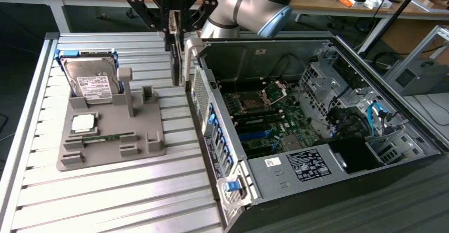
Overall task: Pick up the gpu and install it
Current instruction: 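Pick up the gpu and move the gpu toward the slot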
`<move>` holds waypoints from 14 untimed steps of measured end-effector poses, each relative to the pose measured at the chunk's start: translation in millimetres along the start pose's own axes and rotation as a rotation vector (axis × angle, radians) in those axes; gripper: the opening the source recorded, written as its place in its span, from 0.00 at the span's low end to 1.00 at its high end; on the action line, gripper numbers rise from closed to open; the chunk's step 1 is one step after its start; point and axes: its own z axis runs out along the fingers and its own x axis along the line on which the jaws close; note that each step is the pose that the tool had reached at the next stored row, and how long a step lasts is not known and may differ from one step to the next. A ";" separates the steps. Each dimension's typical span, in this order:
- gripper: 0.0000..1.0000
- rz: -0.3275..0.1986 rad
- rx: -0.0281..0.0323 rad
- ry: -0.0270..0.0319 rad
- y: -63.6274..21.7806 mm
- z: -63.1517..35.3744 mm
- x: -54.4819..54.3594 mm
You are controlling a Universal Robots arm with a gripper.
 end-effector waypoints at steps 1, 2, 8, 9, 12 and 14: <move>0.27 0.000 0.0004 0.0000 0.0 0.0 -0.3; 0.27 0.000 0.0007 0.0000 0.0 0.0 -0.5; 0.27 0.000 0.0026 -0.0002 0.2 0.0 -2.2; 0.27 0.000 0.0027 -0.0002 0.2 0.0 -2.4; 0.27 0.000 0.0036 -0.0003 0.2 0.1 -3.1; 0.27 0.000 0.0043 -0.0003 0.3 0.1 -3.6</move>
